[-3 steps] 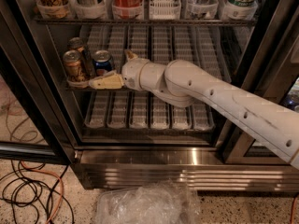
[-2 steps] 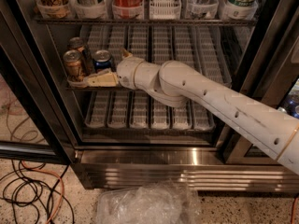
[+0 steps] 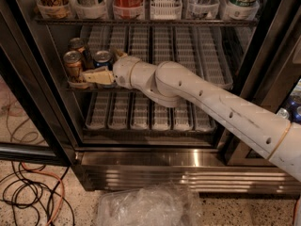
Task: Pick pepsi can from middle shelf of fridge
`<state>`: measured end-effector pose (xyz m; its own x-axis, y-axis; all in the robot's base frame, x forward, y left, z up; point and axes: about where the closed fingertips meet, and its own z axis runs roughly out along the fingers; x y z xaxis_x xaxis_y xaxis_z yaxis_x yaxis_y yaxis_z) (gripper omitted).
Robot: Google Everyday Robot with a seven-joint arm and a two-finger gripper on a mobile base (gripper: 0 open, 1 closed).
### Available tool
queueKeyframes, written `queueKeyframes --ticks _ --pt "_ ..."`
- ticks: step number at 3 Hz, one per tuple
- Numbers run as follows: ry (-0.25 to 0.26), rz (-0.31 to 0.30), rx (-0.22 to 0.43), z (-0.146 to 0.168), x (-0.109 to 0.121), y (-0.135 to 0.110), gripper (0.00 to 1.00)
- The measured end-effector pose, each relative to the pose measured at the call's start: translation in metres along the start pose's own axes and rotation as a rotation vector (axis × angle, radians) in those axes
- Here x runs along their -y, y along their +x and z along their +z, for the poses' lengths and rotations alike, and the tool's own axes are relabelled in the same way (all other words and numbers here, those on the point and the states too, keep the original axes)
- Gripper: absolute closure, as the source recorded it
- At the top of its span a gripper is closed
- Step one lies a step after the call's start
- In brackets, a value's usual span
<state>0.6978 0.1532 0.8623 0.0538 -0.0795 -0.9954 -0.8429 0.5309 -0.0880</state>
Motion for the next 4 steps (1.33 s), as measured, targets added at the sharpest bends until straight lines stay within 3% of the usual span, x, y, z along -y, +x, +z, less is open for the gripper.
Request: queueKeyframes --ticks 3,4 --pt "-0.001 0.0 0.0 0.0 0.0 0.0 0.87" --pt "-0.021 0.019 0.014 -0.009 0.004 -0.015 1.0"
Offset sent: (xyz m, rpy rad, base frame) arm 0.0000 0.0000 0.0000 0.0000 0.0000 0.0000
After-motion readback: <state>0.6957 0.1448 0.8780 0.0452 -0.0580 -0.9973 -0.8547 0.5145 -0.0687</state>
